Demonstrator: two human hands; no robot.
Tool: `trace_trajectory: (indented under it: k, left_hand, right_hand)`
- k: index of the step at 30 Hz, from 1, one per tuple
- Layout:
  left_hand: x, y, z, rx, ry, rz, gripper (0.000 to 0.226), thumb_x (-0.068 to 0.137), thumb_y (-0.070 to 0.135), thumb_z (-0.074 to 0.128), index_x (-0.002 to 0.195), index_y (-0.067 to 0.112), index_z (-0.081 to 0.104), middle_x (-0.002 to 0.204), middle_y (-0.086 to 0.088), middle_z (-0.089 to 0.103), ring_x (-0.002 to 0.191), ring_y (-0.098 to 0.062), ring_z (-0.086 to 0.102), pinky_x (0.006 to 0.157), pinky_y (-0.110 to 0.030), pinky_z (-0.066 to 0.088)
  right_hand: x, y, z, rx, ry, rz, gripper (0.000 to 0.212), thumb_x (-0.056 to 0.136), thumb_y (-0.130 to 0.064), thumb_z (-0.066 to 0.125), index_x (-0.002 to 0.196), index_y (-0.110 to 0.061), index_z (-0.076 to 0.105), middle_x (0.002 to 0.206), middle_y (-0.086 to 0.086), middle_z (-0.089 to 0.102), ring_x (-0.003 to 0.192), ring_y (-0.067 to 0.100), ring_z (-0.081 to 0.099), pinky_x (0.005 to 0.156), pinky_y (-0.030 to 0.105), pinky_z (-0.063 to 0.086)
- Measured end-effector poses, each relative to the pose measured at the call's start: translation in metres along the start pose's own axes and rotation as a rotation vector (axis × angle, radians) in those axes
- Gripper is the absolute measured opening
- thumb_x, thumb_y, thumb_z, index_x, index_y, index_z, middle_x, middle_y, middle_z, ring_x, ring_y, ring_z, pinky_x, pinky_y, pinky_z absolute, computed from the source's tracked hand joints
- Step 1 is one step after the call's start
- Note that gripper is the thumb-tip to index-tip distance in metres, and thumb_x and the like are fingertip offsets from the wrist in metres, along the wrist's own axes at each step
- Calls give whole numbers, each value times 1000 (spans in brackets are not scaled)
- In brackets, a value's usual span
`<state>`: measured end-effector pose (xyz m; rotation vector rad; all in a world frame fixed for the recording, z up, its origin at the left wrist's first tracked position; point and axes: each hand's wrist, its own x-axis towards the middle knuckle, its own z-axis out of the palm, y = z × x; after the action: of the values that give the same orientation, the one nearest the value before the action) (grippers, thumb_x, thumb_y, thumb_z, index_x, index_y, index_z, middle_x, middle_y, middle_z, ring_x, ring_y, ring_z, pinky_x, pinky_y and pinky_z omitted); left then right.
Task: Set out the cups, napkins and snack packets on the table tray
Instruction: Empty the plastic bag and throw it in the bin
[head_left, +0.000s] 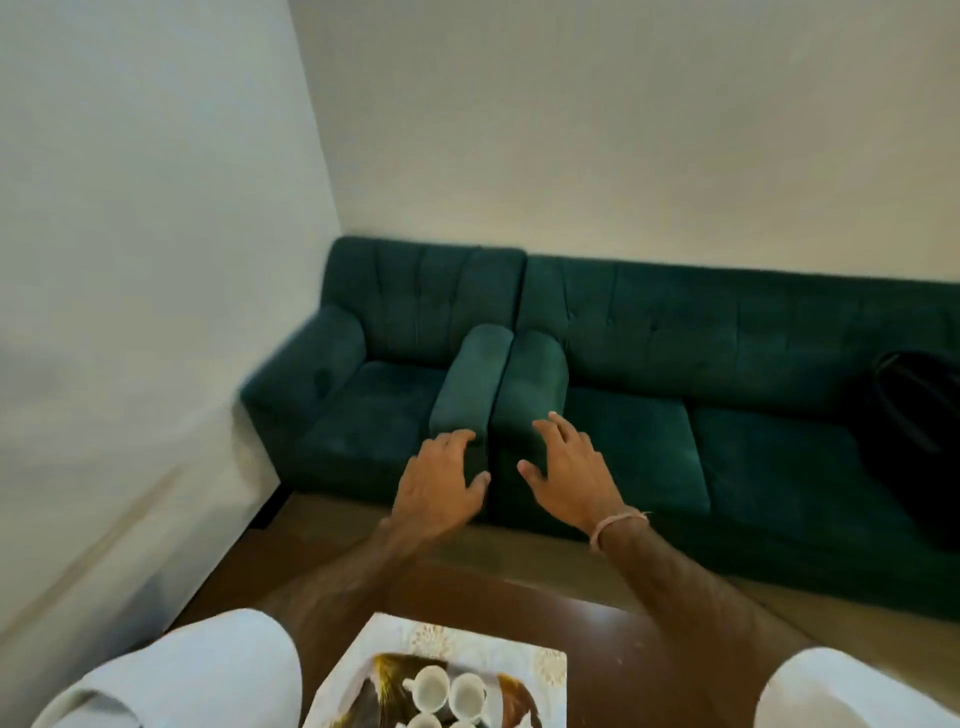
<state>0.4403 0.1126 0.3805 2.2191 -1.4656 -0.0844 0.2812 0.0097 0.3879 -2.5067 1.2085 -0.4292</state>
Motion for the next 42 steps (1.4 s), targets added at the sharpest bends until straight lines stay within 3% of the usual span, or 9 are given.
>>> trace_trajectory:
  k: [5, 10, 21, 31, 42]
  left_hand:
    - [39, 48, -81, 30, 191, 110, 73, 84, 45, 63, 147, 19, 36, 148, -3, 45, 131, -24, 42, 105, -45, 41]
    - [62, 87, -145, 56, 274, 160, 82, 85, 47, 60, 153, 22, 22, 161, -7, 25, 145, -27, 26, 113, -48, 31]
    - [80, 146, -223, 86, 383, 270, 90, 85, 46, 63, 156, 25, 11, 165, -8, 9, 148, -30, 19, 116, -49, 25]
    - [92, 202, -203, 81, 331, 356, 91, 85, 44, 64, 155, 25, 9, 165, -10, 10, 148, -31, 19, 116, -50, 26]
    - [88, 301, -97, 16, 175, 502, 90, 82, 44, 64, 154, 24, 13, 162, -11, 19, 145, -31, 24, 113, -51, 30]
  right_hand:
    - [22, -36, -98, -66, 148, -90, 67, 93, -44, 54, 150, -18, 29, 164, 6, 17, 142, 33, 32, 107, 52, 39]
    - [31, -65, -174, -80, 265, -159, 71, 94, -44, 53, 153, -18, 23, 165, 8, 9, 145, 34, 27, 112, 50, 32]
    - [22, -83, -266, -106, 424, -199, 74, 93, -39, 57, 154, -19, 21, 166, 9, 6, 148, 34, 21, 115, 52, 27]
    - [1, -36, -299, -130, 481, -95, 74, 93, -39, 57, 154, -20, 21, 166, 9, 6, 148, 34, 22, 115, 52, 26]
    - [-60, 94, -312, -176, 467, 155, 69, 92, -41, 57, 151, -21, 25, 165, 10, 11, 145, 33, 29, 115, 53, 26]
